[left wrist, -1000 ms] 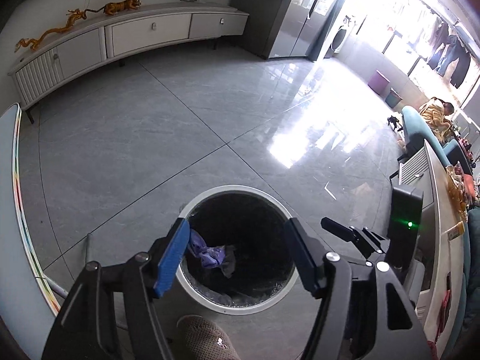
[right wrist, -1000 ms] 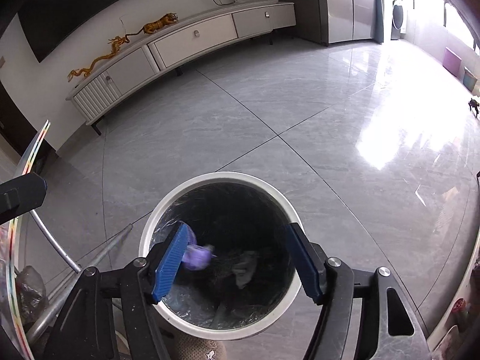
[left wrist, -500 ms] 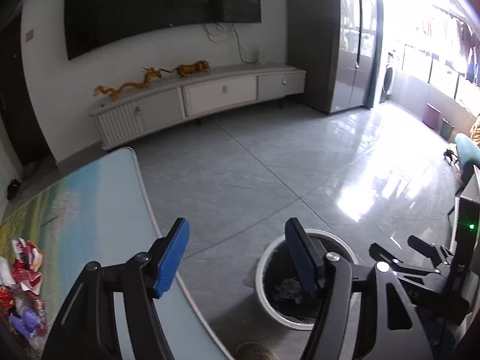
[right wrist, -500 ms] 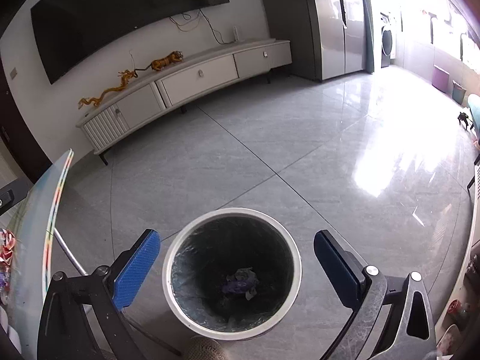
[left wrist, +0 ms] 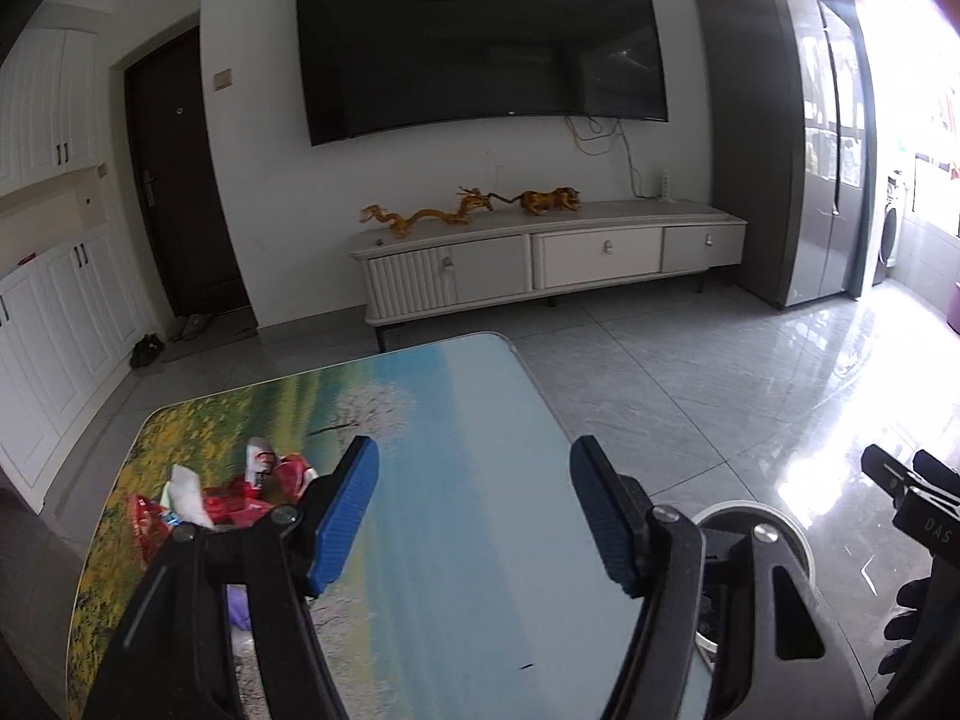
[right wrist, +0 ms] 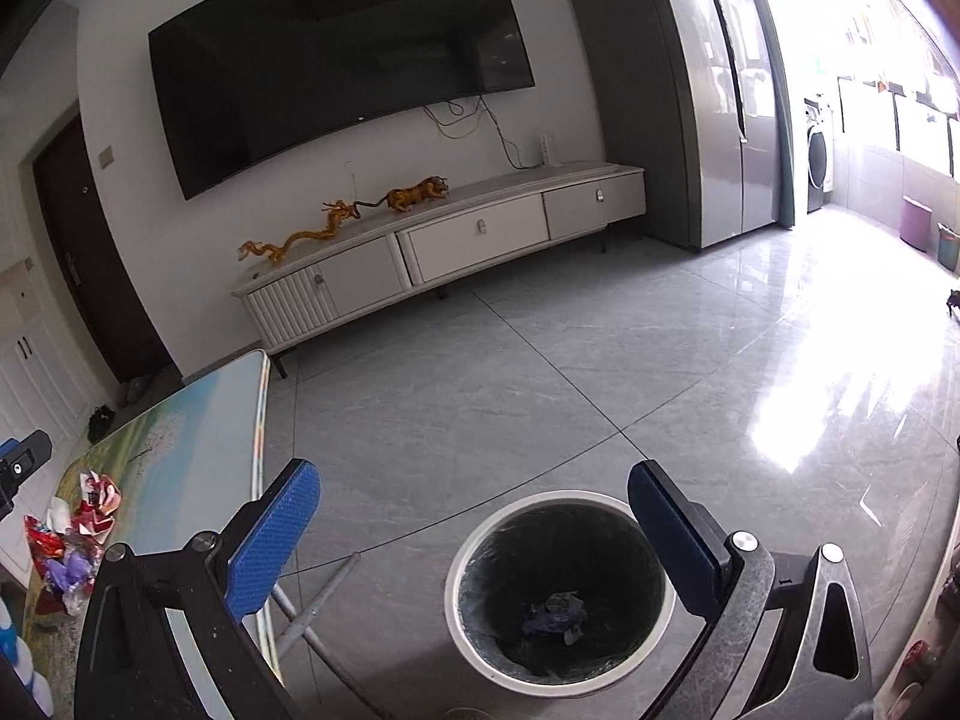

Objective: Collect trash
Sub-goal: 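Move both tools back to the trash pile on the table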

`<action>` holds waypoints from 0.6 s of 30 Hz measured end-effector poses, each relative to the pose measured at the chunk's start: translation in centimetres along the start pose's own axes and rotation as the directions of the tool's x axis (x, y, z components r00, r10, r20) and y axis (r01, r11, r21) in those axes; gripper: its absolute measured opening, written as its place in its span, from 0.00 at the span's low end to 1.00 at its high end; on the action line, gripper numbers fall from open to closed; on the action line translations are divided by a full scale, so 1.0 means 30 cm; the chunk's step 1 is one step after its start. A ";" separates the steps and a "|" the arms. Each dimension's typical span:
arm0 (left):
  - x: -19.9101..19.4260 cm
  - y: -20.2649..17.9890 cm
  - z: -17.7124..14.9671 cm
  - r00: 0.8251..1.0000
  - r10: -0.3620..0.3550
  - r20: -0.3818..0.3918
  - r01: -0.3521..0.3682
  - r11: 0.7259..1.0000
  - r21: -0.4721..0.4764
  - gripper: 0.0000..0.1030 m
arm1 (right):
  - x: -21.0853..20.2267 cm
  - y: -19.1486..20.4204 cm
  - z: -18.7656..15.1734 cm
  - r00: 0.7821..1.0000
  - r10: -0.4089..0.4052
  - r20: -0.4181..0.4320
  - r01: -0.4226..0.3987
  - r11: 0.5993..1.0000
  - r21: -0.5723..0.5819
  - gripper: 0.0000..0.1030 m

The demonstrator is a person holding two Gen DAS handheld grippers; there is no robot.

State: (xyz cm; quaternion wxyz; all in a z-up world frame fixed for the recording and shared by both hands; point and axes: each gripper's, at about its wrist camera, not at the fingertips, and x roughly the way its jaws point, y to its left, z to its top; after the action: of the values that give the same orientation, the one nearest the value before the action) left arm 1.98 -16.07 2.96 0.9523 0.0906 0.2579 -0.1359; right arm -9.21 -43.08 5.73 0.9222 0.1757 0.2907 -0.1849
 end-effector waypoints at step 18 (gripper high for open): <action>-0.159 0.429 -0.094 0.987 0.159 0.011 -0.154 0.969 -0.194 0.67 | -0.057 0.358 0.003 0.997 0.071 0.004 -0.069 0.982 -0.177 1.00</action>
State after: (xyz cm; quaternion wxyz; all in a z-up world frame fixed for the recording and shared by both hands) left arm 0.64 -2.18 4.36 0.9676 0.0164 0.2492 -0.0360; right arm -5.70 -33.37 9.16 0.9415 0.1026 0.2948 -0.1268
